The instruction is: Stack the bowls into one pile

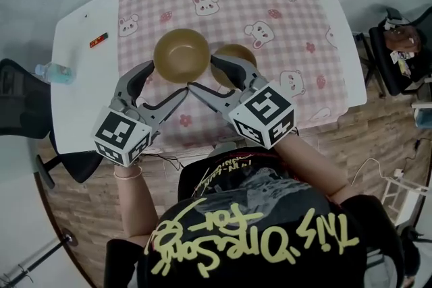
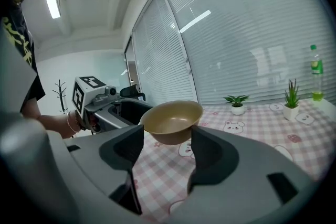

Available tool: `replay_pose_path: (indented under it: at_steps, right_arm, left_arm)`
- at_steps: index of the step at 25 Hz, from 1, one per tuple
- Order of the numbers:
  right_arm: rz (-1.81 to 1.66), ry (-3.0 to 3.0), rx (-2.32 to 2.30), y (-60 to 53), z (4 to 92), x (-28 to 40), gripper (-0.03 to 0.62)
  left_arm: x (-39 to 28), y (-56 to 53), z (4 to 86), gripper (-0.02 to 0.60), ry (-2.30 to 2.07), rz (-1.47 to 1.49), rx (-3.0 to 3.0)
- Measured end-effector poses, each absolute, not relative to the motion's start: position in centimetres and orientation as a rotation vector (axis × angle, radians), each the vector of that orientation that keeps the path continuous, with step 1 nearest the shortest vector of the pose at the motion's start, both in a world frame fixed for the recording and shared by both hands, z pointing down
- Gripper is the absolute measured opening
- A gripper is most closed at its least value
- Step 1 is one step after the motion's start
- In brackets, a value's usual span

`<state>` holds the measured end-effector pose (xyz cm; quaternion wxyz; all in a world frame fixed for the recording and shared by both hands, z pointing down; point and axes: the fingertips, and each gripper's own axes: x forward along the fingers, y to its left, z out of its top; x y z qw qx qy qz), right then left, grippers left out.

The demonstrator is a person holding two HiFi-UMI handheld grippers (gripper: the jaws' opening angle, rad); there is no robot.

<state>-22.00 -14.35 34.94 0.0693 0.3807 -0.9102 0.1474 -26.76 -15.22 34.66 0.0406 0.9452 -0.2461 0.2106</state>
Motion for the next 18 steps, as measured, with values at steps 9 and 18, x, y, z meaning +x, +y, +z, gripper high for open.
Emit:
replay_pose_path:
  at_steps: [9,18]
  right_arm:
    - [0.451,-2.733,1.128,-13.7,34.8,-17.5,0.287]
    - [0.463,-2.732,1.077,-12.8,35.7,-14.2,0.287]
  left_arm:
    - [-22.3,-14.5,34.6,0.360,-0.764,0.637,2.885]
    - [-19.0,-13.4,35.5,0.360,-0.797,0.652,2.845]
